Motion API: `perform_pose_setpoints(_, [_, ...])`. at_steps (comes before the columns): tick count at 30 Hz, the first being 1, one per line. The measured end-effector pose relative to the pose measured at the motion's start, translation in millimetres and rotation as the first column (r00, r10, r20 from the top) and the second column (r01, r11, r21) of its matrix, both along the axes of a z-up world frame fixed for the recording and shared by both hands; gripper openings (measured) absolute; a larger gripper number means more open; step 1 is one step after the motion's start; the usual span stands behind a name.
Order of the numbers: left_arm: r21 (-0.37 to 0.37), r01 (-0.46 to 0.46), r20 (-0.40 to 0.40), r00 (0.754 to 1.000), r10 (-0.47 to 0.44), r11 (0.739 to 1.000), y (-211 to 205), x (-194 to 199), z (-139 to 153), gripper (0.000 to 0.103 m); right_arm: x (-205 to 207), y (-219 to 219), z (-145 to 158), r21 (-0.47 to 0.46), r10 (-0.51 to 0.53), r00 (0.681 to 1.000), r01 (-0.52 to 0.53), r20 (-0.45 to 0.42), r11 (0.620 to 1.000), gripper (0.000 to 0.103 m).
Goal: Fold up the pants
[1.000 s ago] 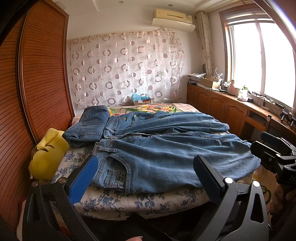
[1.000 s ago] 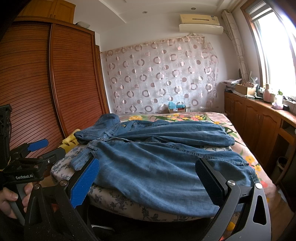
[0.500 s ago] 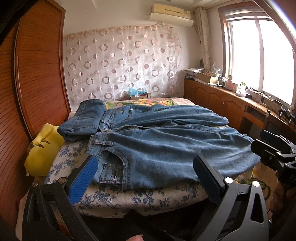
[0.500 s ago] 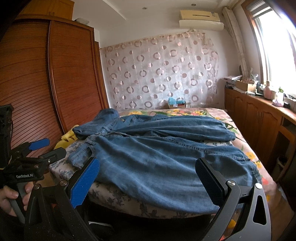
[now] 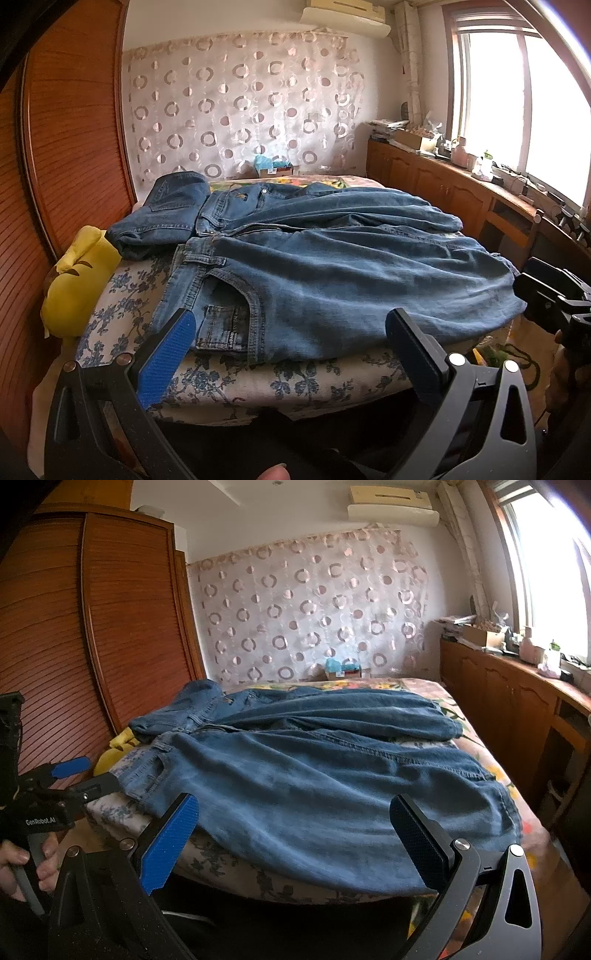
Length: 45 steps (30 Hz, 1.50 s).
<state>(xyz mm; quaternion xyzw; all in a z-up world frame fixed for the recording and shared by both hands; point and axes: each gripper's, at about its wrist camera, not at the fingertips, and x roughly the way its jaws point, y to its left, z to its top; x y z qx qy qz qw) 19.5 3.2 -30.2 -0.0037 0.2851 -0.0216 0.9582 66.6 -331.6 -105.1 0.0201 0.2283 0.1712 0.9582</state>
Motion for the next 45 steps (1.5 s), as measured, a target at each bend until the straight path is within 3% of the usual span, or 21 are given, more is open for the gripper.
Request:
perform_pose_setpoints(16, [0.005, -0.038, -0.023, 0.999, 0.038, 0.999, 27.3, 10.1, -14.3, 0.103, 7.6, -16.2, -0.1, -0.049, -0.123, 0.991, 0.121, -0.044, 0.991, 0.103])
perform_pose_setpoints(31, [0.026, -0.162, -0.050, 0.985, 0.163, 0.986, 92.7, 27.0, -23.2, 0.103, 0.4, -12.7, 4.3, -0.071, -0.277, 0.957, 0.272, -0.082, 0.960, 0.103])
perform_pose_setpoints(41, [0.005, -0.159, -0.102, 0.982, 0.159, 0.987, 108.9, 44.0, -41.9, 0.103, -11.8, -11.5, 4.9, -0.058, -0.309, 0.948, 0.306, -0.075, 0.950, 0.103])
perform_pose_setpoints(45, [-0.015, -0.144, -0.125, 0.982, 0.141, 0.989, 112.8, 49.3, -49.6, 0.097, -7.7, -20.3, 1.9, -0.054, -0.316, 0.945, 0.313, -0.083, 0.948, 0.103])
